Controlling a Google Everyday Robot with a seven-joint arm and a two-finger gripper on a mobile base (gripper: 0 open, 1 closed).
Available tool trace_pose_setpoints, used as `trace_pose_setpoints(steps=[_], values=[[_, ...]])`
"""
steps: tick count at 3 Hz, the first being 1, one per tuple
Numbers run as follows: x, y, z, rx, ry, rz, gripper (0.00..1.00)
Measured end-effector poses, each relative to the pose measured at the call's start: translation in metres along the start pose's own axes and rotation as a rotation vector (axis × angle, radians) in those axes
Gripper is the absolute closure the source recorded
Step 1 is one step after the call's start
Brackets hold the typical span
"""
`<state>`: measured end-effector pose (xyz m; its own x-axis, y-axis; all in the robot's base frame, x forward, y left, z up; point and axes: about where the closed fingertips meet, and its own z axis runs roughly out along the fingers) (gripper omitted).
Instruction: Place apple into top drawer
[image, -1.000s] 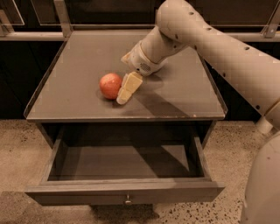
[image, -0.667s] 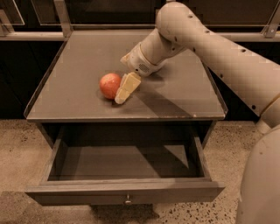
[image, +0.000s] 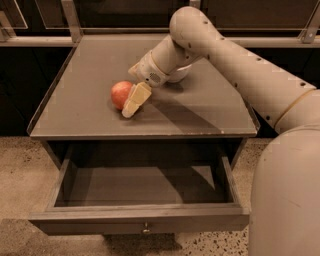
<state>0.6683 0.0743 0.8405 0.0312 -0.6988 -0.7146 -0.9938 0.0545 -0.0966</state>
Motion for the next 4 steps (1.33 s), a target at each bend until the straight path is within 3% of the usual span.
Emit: trace_pose_setpoints(steps=[1, 4], values=[[0.0, 0.0, 0.0, 0.0, 0.0, 0.0, 0.18], [0.0, 0.0, 0.0002, 0.0, 0.0, 0.0, 0.88]])
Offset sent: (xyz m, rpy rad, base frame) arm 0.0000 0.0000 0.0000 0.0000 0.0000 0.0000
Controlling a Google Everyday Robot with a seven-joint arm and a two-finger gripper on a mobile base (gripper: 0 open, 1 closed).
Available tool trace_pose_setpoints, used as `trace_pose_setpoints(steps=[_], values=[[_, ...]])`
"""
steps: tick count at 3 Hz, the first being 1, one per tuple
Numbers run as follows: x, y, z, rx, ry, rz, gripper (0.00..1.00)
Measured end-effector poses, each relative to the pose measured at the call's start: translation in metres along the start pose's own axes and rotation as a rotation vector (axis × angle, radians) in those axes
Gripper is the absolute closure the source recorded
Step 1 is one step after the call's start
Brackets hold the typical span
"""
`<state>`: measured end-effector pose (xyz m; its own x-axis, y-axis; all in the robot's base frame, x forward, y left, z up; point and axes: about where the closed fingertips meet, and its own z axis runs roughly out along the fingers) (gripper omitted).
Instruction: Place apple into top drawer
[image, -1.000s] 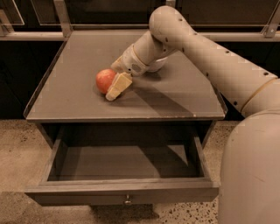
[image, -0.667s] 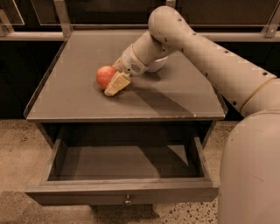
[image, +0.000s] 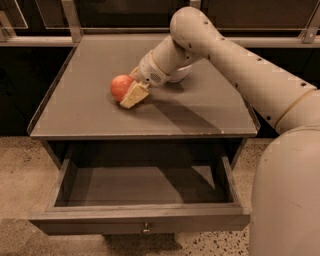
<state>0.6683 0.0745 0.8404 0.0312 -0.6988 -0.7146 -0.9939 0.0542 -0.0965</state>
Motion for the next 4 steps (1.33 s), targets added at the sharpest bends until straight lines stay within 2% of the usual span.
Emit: trace_pose_setpoints(steps=[1, 2, 3, 4], values=[[-0.003, 0.001, 0.0, -0.016, 0.022, -0.007, 1.0], [0.001, 0.017, -0.037, 0.027, 0.109, 0.018, 1.0], [-0.001, 0.058, -0.097, 0.145, 0.194, 0.076, 1.0], [0.002, 0.118, -0.155, 0.304, 0.232, 0.152, 1.0]])
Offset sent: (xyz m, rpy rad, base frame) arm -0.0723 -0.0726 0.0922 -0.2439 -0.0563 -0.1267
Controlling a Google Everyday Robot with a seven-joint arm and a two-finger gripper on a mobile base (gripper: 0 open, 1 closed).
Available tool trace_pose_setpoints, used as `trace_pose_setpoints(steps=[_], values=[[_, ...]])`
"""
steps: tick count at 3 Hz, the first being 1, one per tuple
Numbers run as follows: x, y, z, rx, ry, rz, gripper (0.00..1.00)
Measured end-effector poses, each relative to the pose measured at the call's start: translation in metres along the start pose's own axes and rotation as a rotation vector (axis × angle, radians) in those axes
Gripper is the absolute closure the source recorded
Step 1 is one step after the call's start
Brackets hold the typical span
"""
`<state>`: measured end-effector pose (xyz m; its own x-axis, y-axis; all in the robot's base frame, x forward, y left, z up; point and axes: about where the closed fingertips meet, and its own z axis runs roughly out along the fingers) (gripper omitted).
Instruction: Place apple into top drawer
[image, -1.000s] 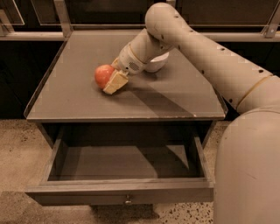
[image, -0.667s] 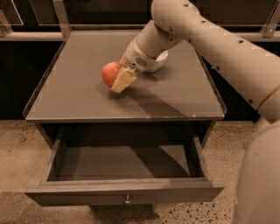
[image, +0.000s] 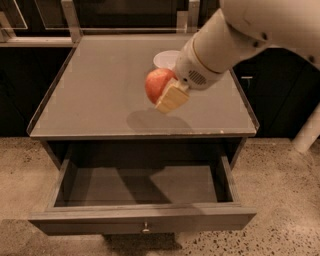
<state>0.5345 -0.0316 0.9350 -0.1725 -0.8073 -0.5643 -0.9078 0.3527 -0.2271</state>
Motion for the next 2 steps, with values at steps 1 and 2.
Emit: trace_pose_setpoints(steps=[1, 2], values=[[0.023, 0.041, -0.053, 0.13, 0.0, 0.045, 1.0], [0.06, 0.073, -0.109, 0.274, -0.022, 0.139, 1.0]])
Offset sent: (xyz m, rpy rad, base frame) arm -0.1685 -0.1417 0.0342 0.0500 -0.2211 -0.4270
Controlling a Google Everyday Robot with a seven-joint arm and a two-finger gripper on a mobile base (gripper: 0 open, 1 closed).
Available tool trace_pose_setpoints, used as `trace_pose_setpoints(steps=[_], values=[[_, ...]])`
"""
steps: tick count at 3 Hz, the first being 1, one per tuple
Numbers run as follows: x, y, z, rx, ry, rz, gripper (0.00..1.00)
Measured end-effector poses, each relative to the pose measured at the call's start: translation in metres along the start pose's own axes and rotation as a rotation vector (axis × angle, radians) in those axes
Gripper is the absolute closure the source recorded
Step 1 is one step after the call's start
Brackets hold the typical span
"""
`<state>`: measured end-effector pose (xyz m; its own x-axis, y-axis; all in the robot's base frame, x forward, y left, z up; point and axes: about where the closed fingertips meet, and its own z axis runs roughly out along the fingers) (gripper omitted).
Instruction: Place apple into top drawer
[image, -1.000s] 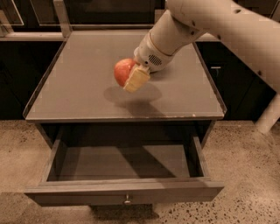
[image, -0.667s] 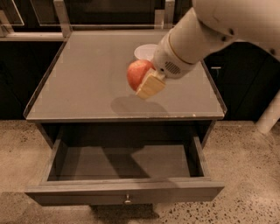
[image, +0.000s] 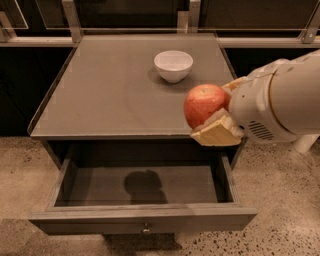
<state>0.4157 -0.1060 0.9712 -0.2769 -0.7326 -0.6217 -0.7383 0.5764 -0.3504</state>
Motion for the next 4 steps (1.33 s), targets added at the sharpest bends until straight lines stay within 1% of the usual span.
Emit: trace_pose_setpoints(steps=[1, 2, 3, 4], values=[[-0.001, 0.0, 0.0, 0.001, 0.0, -0.002, 1.0], [0.014, 0.007, 0.027, -0.021, -0.025, 0.064, 1.0], [0.053, 0.018, 0.075, -0.047, -0.027, 0.168, 1.0], [0.093, 0.029, 0.114, -0.067, 0.001, 0.247, 1.0]])
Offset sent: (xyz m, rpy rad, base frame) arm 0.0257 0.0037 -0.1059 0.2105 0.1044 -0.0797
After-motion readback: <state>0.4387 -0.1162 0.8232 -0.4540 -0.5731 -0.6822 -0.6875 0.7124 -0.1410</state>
